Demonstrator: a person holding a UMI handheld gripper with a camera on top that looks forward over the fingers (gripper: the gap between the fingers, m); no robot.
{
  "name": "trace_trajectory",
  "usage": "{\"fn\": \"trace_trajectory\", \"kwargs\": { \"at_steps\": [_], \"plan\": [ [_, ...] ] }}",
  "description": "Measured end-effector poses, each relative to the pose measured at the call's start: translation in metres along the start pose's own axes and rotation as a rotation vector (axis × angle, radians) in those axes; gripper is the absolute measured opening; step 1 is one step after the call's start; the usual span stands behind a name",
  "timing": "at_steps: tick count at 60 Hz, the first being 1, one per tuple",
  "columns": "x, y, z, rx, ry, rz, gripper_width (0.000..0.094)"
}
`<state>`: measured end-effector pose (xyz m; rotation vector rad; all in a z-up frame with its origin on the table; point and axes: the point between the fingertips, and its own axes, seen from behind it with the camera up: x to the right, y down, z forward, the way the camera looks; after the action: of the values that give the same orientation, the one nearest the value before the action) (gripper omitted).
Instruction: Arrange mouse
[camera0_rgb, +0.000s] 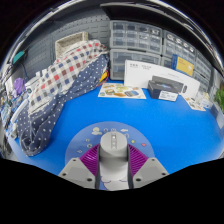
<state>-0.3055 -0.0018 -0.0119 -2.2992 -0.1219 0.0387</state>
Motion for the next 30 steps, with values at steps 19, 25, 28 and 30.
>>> {"fn": "trace_trajectory", "kwargs": {
  "at_steps": [19, 25, 28, 30],
  "plan": [
    [0.001, -0.024, -0.019, -0.034, -0.01, 0.069, 0.0868],
    [0.009, -0.058, -0.043, 0.018, -0.007, 0.083, 0.0867],
    [0.017, -0.073, -0.058, 0.039, -0.001, 0.091, 0.0867],
    [0.023, -0.084, -0.068, 0.055, 0.005, 0.096, 0.0871]
  ]
}}
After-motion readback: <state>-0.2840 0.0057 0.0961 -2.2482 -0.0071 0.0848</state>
